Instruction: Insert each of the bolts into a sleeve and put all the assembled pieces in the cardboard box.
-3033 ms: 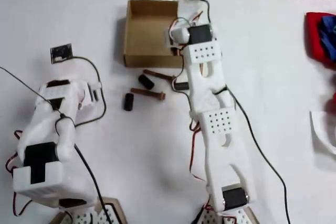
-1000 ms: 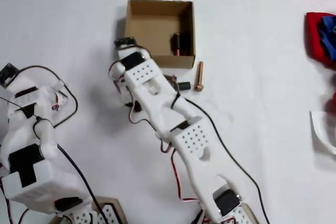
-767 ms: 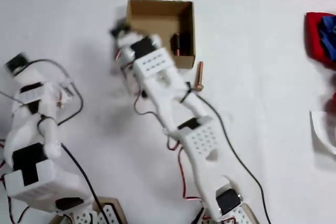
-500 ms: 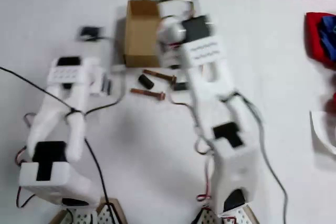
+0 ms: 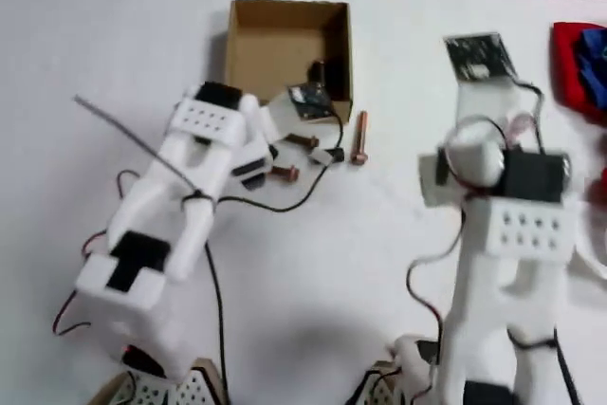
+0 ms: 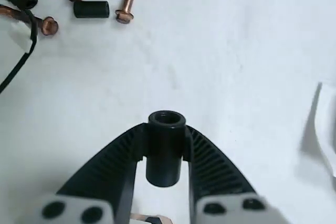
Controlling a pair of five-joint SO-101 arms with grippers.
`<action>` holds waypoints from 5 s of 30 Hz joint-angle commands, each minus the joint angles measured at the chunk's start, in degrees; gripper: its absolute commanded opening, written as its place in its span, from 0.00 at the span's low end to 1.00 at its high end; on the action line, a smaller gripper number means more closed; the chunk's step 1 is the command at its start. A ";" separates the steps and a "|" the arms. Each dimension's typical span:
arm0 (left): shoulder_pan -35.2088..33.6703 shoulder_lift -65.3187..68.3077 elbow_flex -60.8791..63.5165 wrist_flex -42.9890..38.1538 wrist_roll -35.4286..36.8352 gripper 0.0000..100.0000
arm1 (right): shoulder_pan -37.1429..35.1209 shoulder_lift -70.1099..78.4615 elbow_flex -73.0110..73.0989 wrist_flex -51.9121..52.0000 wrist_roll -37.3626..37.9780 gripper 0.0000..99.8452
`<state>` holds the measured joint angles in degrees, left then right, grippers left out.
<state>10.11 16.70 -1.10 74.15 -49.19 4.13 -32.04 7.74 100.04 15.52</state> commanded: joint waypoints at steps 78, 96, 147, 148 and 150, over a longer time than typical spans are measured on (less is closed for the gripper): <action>0.88 -39.56 -9.80 10.20 57.58 0.03 | -18.33 -37.76 68.31 -76.00 -9.49 0.02; 9.58 -49.23 7.08 -17.58 66.11 0.03 | -28.18 -23.16 67.96 -94.81 -11.08 0.02; 11.96 -34.29 -0.31 -17.14 66.29 0.03 | -33.01 -29.41 62.07 -92.09 -19.52 0.02; 11.96 -34.29 -0.31 -17.14 66.29 0.03 | -33.01 -29.93 62.07 -91.21 -19.52 0.02; 11.96 -34.20 -0.31 -17.05 66.29 0.03 | -33.01 -30.37 62.07 -89.89 -19.52 0.02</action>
<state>21.89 -17.23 -1.10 58.51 16.57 -29.71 -60.09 72.88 9.05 -3.74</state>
